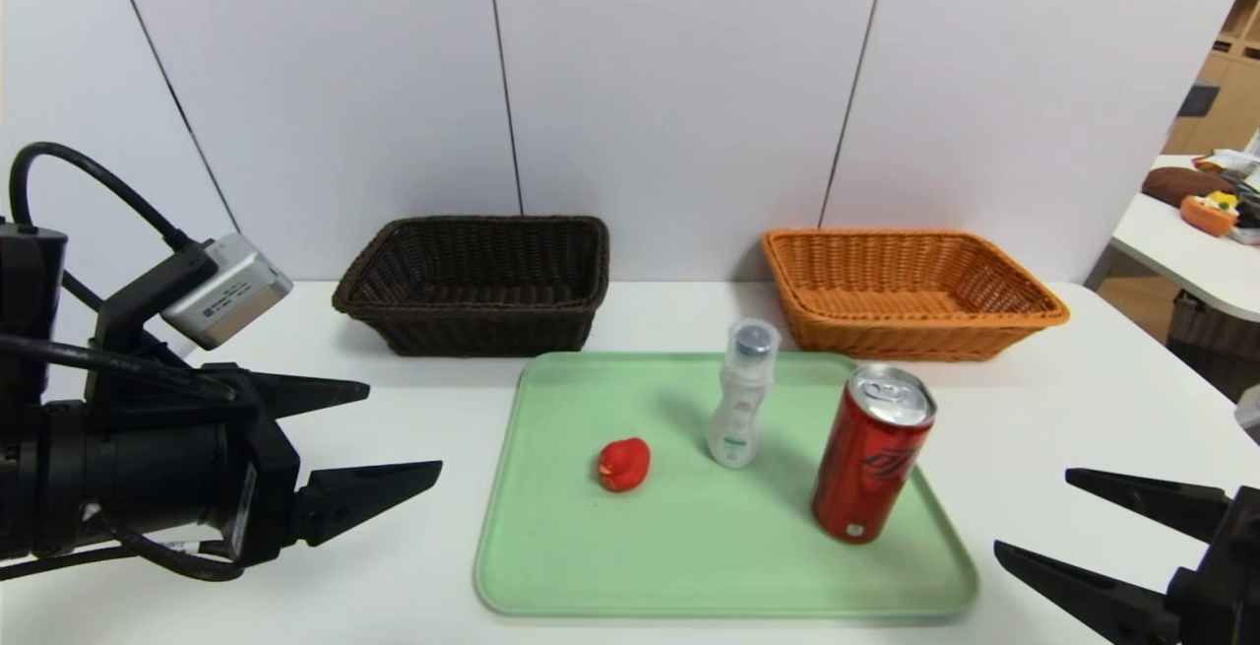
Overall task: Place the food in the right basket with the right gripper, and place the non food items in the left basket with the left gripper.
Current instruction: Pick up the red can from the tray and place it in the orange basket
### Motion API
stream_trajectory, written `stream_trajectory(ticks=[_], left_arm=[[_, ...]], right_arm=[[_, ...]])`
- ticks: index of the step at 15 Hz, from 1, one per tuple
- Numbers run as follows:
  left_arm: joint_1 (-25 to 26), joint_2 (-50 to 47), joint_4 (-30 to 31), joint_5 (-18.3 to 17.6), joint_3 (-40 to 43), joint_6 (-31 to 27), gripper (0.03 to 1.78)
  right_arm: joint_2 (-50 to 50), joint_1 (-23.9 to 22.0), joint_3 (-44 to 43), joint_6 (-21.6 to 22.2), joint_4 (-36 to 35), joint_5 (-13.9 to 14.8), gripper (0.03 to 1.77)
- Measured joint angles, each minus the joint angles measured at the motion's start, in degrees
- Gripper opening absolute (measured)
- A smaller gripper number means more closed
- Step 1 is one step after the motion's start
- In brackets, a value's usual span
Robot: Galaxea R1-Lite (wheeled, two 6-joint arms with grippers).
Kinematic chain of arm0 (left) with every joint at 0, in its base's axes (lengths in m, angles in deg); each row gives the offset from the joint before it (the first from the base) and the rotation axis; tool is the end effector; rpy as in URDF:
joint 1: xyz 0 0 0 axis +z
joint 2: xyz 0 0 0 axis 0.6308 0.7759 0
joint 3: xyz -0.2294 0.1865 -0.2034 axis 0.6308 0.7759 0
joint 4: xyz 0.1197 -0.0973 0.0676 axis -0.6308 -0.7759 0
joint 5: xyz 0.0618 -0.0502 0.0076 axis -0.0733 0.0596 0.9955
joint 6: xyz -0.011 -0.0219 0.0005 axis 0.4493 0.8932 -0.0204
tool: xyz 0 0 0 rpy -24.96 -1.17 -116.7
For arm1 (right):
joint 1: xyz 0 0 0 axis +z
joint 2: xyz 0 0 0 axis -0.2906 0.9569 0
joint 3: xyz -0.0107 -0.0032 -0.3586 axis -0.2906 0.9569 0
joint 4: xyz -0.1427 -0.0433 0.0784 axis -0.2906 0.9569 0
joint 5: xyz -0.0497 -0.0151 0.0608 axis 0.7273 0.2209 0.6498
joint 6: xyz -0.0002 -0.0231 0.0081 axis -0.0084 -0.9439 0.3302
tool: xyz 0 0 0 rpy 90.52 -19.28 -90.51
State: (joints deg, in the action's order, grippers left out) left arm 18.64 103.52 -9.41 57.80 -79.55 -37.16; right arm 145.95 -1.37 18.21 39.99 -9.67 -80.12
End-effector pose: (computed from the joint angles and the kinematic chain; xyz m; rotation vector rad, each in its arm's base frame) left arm 0.1197 -0.0535 0.2858 0.1164 0.4559 -0.7167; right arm 0.0636 0.0247 0.2266 -0.0489 0.4092 0.5507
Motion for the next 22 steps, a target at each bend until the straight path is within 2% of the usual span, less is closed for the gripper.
stream_trajectory(ticks=[5,11,14,19,22], left_arm=[[0.0,0.4,0.1,0.0,0.0,0.0,1.69],[-1.5,0.4,0.1,0.0,-0.2,0.4,1.69],[-2.1,0.4,0.1,0.0,-0.2,0.6,1.69],[-2.2,0.1,0.1,0.0,0.1,0.6,1.69],[-2.2,-0.1,0.1,0.0,0.2,0.6,1.69]], right_arm=[[5.7,3.7,1.7,-0.1,-9.3,0.1,1.7],[16.5,4.3,9.6,0.2,-32.8,0.6,1.7],[22.3,4.5,10.7,0.4,-40.0,0.9,1.7],[33.0,6.9,11.5,0.6,-54.8,4.8,1.7],[36.4,8.1,11.3,1.6,-59.1,5.9,1.7]])
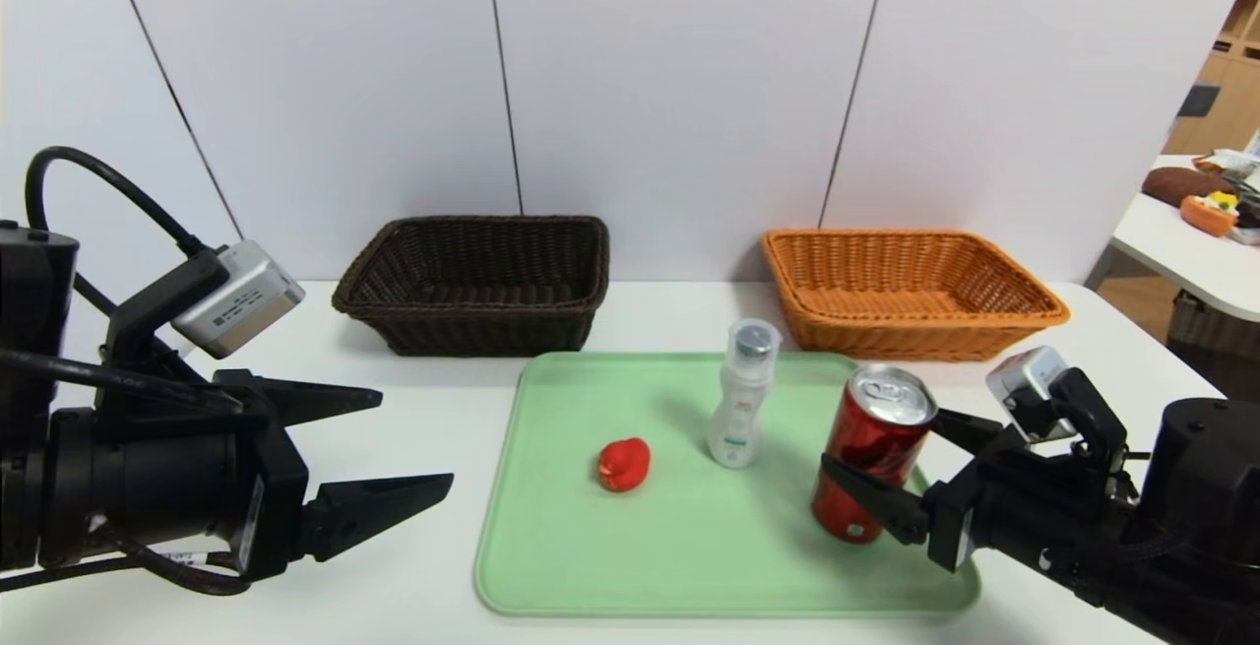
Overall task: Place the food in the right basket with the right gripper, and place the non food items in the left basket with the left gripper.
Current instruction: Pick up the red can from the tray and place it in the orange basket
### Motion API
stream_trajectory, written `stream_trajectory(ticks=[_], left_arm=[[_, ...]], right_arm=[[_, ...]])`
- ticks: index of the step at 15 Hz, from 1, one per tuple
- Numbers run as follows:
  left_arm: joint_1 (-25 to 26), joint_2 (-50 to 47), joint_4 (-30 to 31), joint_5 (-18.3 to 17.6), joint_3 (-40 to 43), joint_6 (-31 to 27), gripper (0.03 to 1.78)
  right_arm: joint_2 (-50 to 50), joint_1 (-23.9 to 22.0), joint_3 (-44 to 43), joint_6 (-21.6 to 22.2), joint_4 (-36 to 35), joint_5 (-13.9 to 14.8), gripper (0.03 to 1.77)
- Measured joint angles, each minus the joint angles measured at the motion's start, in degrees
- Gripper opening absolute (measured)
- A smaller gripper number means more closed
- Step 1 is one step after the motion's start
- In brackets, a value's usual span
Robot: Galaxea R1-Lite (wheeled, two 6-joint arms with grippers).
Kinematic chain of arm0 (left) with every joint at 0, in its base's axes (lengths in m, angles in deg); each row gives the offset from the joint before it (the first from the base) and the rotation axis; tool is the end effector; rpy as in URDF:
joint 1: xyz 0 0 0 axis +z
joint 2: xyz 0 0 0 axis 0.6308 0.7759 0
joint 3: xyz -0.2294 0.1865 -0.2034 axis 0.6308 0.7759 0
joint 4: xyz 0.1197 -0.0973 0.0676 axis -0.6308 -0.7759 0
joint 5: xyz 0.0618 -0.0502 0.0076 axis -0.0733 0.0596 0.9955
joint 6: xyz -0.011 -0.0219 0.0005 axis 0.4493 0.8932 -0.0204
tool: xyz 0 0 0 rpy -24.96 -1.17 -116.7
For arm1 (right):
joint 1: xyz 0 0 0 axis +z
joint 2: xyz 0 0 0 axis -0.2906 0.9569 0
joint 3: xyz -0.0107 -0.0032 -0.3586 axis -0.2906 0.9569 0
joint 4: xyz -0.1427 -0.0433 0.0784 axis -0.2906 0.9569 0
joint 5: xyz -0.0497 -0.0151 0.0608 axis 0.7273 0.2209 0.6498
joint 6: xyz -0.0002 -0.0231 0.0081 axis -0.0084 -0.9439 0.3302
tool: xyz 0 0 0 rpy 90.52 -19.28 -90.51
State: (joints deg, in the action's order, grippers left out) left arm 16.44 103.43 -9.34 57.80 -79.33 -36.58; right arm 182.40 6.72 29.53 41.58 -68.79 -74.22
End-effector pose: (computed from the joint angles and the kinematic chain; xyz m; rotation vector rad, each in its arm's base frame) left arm 0.1170 -0.0578 0.2851 0.1160 0.4595 -0.7520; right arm 0.1933 0.0892 0.1896 -0.0502 0.2145 0.5864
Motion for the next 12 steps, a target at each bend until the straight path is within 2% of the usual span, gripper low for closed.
stream_trajectory(ticks=[5,9,10,12], left_arm=[[0.0,0.1,0.0,0.0,0.1,0.0,1.69],[0.0,0.1,0.0,0.0,0.3,0.0,1.69],[0.0,0.1,0.0,0.1,0.3,0.0,1.69],[0.0,0.3,0.0,0.1,0.4,0.0,1.69]], right_arm=[[1.2,0.8,-1.5,0.6,-0.3,0.4,1.7],[1.5,1.7,-2.8,1.0,-0.3,2.1,1.7],[1.5,1.8,-3.0,1.1,-0.3,2.3,1.59],[1.6,1.9,-3.3,1.0,-0.3,2.5,1.25]])
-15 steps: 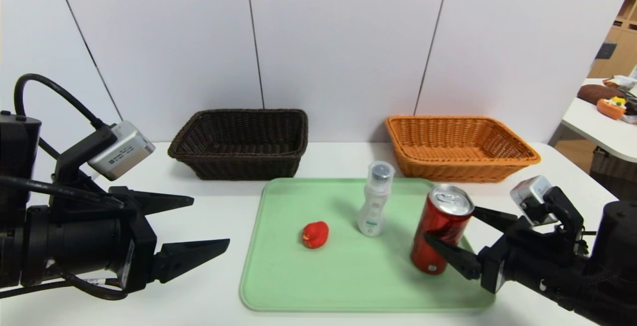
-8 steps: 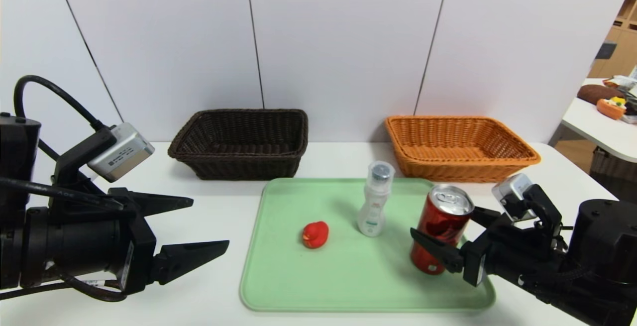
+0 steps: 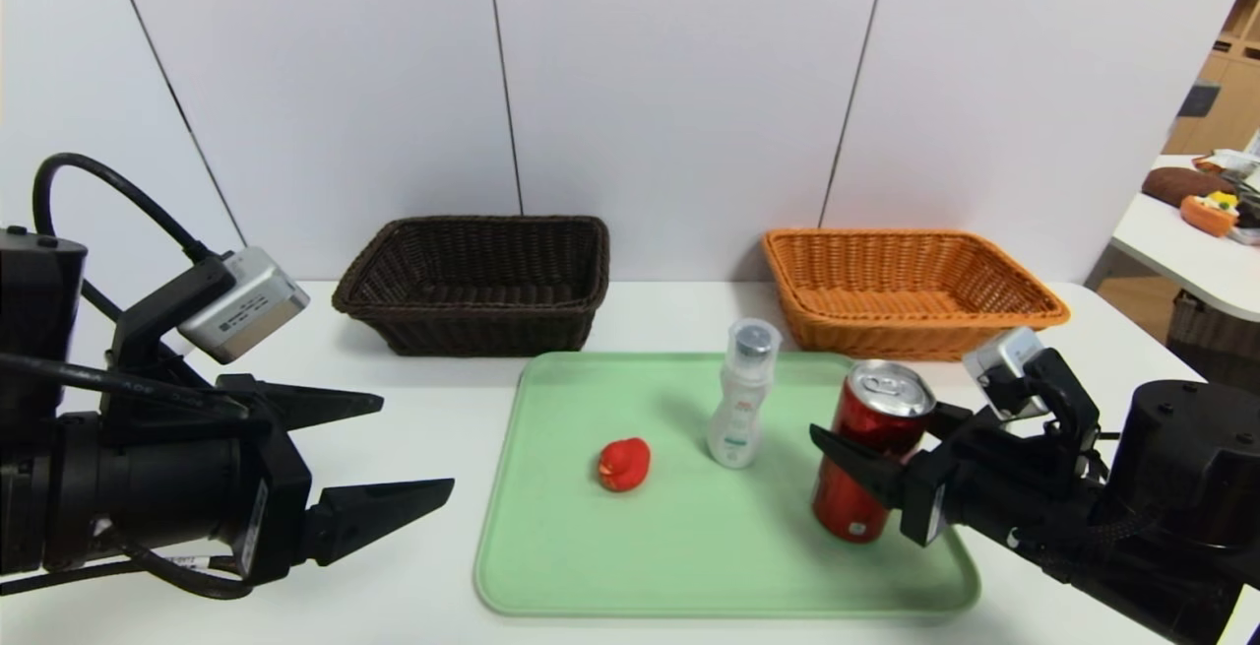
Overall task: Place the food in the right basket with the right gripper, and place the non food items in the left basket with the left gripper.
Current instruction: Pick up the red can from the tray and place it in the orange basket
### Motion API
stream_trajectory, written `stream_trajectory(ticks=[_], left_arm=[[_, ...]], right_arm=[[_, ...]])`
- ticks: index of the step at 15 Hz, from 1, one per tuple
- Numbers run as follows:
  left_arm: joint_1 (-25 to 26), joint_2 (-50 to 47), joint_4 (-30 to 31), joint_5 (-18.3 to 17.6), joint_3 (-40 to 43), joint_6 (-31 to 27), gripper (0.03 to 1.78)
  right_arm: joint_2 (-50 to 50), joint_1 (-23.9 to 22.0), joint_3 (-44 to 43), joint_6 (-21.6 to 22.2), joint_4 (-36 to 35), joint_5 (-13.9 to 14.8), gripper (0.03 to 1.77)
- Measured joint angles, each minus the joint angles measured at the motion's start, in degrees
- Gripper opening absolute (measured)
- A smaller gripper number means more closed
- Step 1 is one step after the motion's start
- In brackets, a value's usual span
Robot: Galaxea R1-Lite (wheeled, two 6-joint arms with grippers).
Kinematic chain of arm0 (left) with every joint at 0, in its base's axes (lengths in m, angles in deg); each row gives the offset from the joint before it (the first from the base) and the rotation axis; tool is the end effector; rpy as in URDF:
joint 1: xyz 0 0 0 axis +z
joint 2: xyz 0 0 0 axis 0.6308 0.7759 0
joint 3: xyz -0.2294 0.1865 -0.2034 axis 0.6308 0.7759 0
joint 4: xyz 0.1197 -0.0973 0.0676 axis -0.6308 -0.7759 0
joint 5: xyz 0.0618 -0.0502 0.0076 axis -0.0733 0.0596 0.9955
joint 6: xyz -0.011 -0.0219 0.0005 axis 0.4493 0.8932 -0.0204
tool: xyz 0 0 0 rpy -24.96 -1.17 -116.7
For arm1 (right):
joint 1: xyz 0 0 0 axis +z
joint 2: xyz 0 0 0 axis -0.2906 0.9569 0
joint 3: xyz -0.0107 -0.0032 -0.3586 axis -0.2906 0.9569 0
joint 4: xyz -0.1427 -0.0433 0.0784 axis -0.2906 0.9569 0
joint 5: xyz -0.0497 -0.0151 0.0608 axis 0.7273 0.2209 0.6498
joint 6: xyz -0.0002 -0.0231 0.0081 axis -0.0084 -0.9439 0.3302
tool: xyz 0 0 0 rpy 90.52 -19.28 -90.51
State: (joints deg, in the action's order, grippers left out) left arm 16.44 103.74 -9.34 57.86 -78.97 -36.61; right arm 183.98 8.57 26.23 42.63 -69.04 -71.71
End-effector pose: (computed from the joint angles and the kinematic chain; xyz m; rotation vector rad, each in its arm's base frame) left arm 0.1181 -0.0582 0.2828 0.1169 0.4713 -0.7510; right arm 0.2044 0.1009 0.1949 -0.0355 0.1842 0.5735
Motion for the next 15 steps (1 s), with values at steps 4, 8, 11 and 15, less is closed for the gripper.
stream_trajectory(ticks=[4,8,11,15], left_arm=[[0.0,0.1,0.0,0.0,0.0,-0.1,1.69],[0.0,0.1,0.0,0.0,0.0,0.0,1.69],[0.0,0.1,0.0,0.0,0.1,-0.2,1.69],[0.0,0.1,0.0,0.0,0.2,-0.2,1.69]], right_arm=[[-0.1,0.0,0.1,0.0,0.0,0.1,0.96],[-0.5,0.2,0.0,0.1,0.0,0.1,0.95],[-0.9,-0.1,-0.4,0.9,-2.1,0.1,0.95],[-1.1,-1.1,-4.6,1.2,-2.6,2.5,0.95]])
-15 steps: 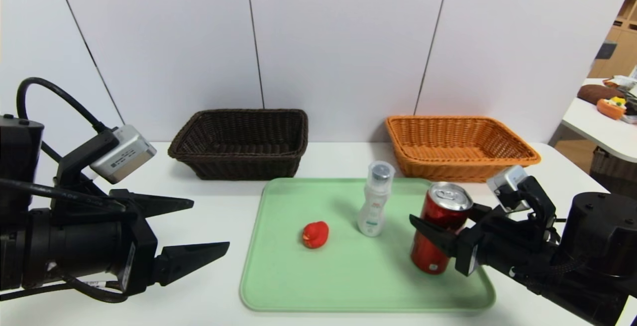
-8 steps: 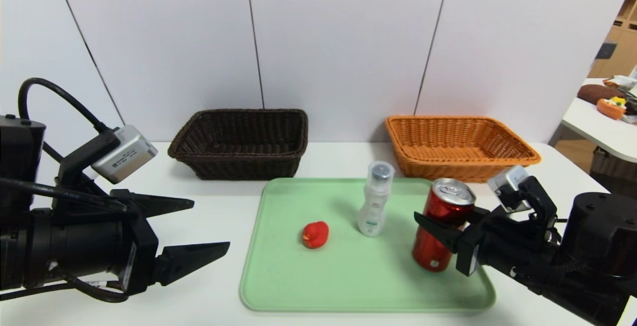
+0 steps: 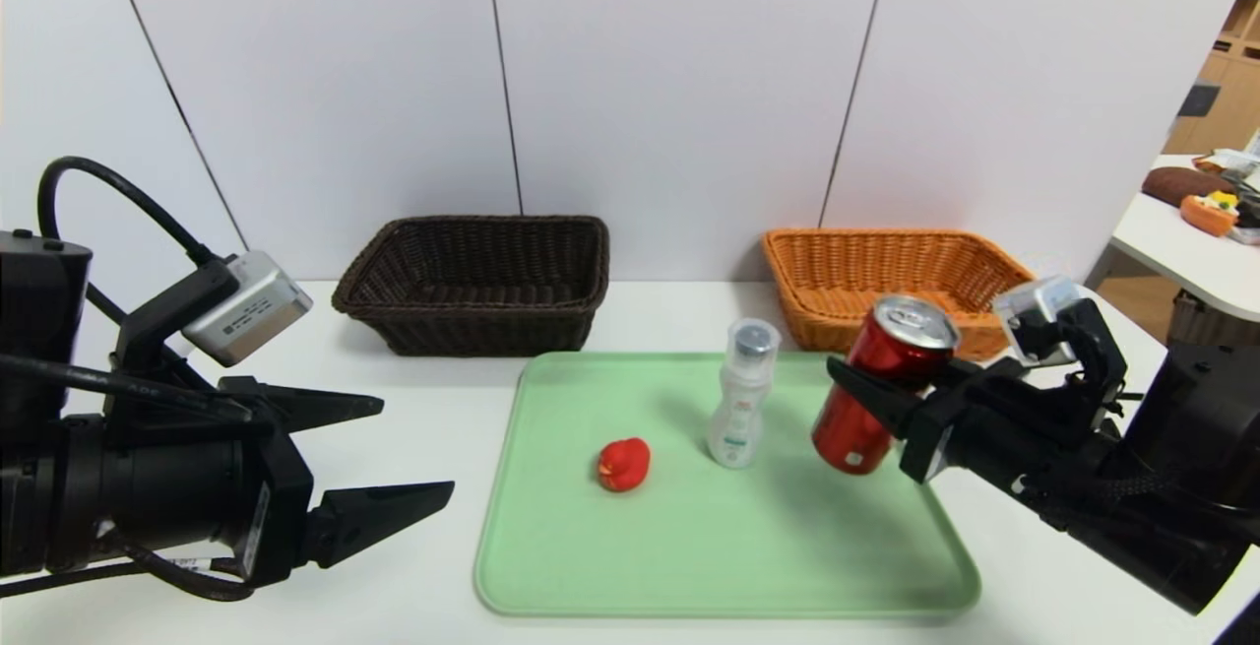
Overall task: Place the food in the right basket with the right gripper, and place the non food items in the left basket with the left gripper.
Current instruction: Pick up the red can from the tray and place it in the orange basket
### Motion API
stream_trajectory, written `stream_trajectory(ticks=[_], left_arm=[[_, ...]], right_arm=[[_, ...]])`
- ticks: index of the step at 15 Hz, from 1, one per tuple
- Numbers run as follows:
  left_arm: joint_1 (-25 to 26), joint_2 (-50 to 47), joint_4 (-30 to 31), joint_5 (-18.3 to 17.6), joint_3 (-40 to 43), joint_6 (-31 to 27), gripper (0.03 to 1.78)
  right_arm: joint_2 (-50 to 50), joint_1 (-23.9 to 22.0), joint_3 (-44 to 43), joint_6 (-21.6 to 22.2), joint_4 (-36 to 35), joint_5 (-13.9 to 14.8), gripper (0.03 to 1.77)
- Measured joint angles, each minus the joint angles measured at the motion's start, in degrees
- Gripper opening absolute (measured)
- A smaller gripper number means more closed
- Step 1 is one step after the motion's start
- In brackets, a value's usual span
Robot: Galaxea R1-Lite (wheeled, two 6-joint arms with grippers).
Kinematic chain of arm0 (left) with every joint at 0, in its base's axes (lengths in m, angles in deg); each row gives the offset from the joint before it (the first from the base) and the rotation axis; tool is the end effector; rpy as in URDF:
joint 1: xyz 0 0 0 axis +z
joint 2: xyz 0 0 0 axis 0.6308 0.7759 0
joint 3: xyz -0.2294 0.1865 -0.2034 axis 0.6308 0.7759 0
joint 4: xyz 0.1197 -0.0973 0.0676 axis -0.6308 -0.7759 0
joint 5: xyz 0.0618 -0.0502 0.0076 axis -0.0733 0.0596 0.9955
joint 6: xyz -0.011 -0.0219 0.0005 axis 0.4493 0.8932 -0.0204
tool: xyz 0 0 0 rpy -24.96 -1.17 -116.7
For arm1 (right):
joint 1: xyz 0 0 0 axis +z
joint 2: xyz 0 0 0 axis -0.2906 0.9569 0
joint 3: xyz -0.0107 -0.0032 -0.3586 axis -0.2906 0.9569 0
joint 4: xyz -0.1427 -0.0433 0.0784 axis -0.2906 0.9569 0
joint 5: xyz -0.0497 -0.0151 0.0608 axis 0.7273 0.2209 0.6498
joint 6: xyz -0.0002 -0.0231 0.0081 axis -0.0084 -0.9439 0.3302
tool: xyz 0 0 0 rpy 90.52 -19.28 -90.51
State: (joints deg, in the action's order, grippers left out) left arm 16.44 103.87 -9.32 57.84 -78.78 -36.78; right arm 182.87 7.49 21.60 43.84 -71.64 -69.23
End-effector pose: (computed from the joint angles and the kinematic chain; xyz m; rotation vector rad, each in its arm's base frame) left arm 0.1186 -0.0584 0.2817 0.1197 0.4755 -0.7521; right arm 0.2146 0.0997 0.2202 0.0078 0.0438 0.5121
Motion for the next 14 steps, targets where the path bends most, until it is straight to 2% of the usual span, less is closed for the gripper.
stream_trajectory(ticks=[4,8,11,14], left_arm=[[0.0,0.1,0.0,0.1,0.0,0.0,1.69],[0.0,0.6,0.1,0.1,-0.1,0.1,1.69],[0.0,0.9,1.1,0.1,0.0,0.2,1.69],[0.0,1.3,2.1,0.0,0.0,0.3,1.69]], right_arm=[[-0.8,-1.7,-6.6,-0.5,3.8,0.1,0.95],[-4.1,-4.4,-18.2,-0.5,17.8,0.1,0.95],[-4.9,-8.7,-27.6,-0.7,27.0,-0.1,0.94],[-2.3,-13.0,-32.8,-1.1,28.8,-0.2,0.94]])
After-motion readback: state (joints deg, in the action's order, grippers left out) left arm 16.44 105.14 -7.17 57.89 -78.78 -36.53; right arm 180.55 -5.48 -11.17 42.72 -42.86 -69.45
